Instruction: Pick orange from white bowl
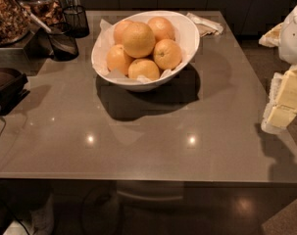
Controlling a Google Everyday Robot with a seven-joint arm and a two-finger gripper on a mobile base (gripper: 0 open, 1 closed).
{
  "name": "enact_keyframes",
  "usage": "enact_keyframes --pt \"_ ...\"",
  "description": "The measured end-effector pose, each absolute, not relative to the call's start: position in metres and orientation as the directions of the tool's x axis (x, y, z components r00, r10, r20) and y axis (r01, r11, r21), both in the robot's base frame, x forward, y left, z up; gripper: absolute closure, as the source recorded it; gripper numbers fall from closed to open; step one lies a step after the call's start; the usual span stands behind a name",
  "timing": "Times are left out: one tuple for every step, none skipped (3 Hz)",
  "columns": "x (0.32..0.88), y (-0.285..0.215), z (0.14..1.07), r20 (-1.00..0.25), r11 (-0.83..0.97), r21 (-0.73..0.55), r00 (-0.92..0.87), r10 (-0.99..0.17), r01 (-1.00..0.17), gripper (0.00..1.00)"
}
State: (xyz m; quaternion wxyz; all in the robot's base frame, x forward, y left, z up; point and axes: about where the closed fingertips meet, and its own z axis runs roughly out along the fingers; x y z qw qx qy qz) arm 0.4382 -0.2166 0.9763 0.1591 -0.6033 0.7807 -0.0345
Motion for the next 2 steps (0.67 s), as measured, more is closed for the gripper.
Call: enact_keyframes --pt "0.438 -0.217 0.976 -0.207 0.270 -0.246 -0.222 -0.953 -0.931 0.00" --pt "0.452 -0.203 0.975 -0.258 0.335 -0.216 -0.277 -0.925 -0.917 0.00"
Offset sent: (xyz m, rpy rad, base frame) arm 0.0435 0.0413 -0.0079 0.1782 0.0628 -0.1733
